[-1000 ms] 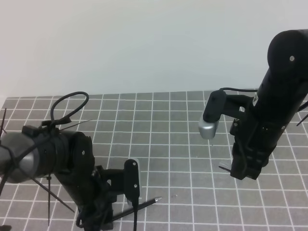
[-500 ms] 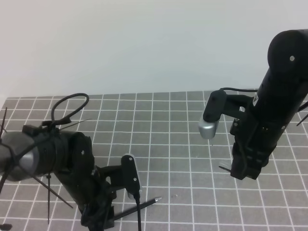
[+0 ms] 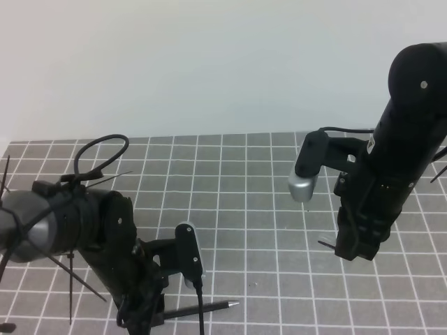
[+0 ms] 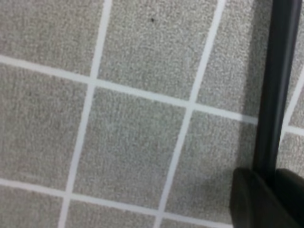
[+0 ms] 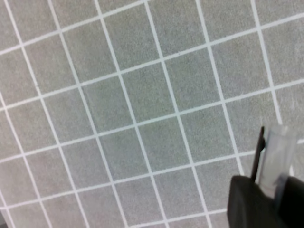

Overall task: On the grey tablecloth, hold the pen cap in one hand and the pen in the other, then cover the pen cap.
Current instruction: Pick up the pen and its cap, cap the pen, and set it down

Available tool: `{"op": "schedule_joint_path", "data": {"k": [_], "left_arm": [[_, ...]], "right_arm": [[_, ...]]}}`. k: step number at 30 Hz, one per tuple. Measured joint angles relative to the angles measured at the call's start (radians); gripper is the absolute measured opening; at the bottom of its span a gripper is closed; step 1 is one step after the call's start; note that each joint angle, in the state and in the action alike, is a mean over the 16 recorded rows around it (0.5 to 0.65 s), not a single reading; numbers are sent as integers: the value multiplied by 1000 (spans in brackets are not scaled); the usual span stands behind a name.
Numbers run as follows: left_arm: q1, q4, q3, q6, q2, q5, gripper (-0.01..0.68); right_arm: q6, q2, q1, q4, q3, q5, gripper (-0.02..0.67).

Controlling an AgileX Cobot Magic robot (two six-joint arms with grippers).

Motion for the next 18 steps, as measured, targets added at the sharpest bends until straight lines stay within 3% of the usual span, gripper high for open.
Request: {"op": "schedule_joint_path", "data": {"k": [6,18], "left_arm": [[0,36,0,2,-41,-19,45],[0,183,1,25,-225,-122,43]], "right_arm": [[-2,0,0,-20,0,0,91],[-4,-15,5,-32,0,0,91]]}}
